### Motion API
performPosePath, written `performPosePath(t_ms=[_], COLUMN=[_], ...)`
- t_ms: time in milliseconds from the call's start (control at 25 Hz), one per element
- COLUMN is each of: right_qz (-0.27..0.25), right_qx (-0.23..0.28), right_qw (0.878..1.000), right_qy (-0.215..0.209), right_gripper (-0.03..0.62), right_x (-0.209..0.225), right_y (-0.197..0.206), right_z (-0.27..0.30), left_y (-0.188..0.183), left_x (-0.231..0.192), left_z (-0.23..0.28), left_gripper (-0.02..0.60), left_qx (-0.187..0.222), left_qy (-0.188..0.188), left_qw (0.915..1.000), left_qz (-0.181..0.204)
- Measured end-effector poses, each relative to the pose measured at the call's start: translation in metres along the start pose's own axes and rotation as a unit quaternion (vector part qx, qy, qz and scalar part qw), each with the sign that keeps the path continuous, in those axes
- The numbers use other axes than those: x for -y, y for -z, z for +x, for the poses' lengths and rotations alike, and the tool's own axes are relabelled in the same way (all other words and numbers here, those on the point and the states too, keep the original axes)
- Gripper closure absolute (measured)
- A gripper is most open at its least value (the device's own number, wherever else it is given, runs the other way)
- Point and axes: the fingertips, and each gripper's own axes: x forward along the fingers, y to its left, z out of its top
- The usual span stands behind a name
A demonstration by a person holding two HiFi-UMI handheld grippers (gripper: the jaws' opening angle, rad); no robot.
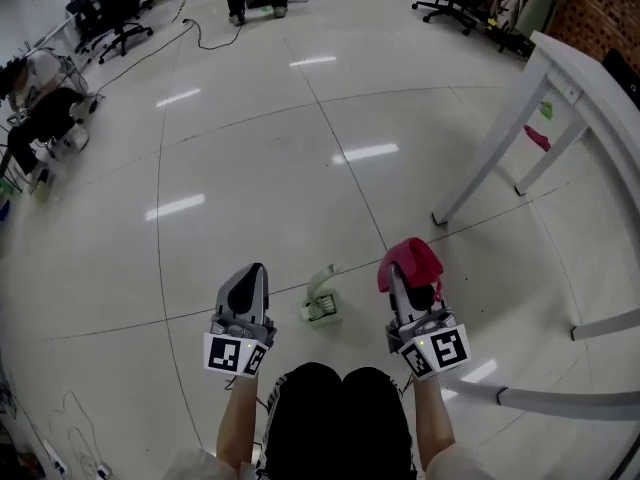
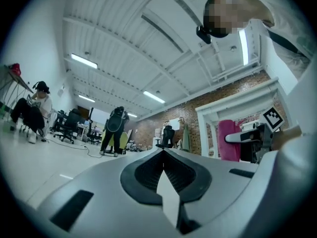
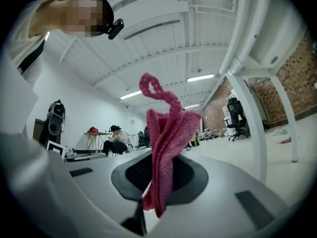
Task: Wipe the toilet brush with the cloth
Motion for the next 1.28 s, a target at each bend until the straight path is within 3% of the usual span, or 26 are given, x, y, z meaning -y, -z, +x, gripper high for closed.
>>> performPosePath(t_ms=[160, 440, 680, 800, 1040, 1280], right_qz=[0.013, 0.013, 0.014, 0.016, 0.036, 0.059], right_qx=[-0.017, -0.041, -0.106, -0.145, -0.177, -0.178], right_qw=[1.0, 0.998, 0.99, 0.98, 0.96, 0.953], right_qy=[-0.011, -0.042, -0.095, -0.132, -0.216, -0.236], right_gripper=[0.563, 0.563, 0.563, 0.563, 0.563, 0.563], right_x=[0.006, -0.004, 0.007, 0.009, -0.006, -0.01], right_y=[0.092, 0.217, 0.305, 0.332, 0.352, 0.354], right_z=[0.001, -0.006, 0.003, 0.007, 0.016, 0.006], left_y=[0.087, 0.204, 0.263, 0.284, 0.286, 0.285], left_x=[0.003, 0.038, 0.097, 0.122, 0.121, 0.117], left_z=[-0.022, -0.061, -0.071, -0.072, -0.059, -0.057], left_gripper=[0.578, 0.578, 0.578, 0.578, 0.578, 0.578], left_qx=[-0.017, -0.047, -0.111, -0.138, -0.131, -0.118], left_qy=[0.018, 0.035, 0.131, 0.174, 0.163, 0.16], left_qw=[0.9997, 0.9982, 0.9847, 0.9747, 0.9774, 0.9778], left_qz=[0.001, -0.013, -0.029, -0.026, -0.031, -0.065])
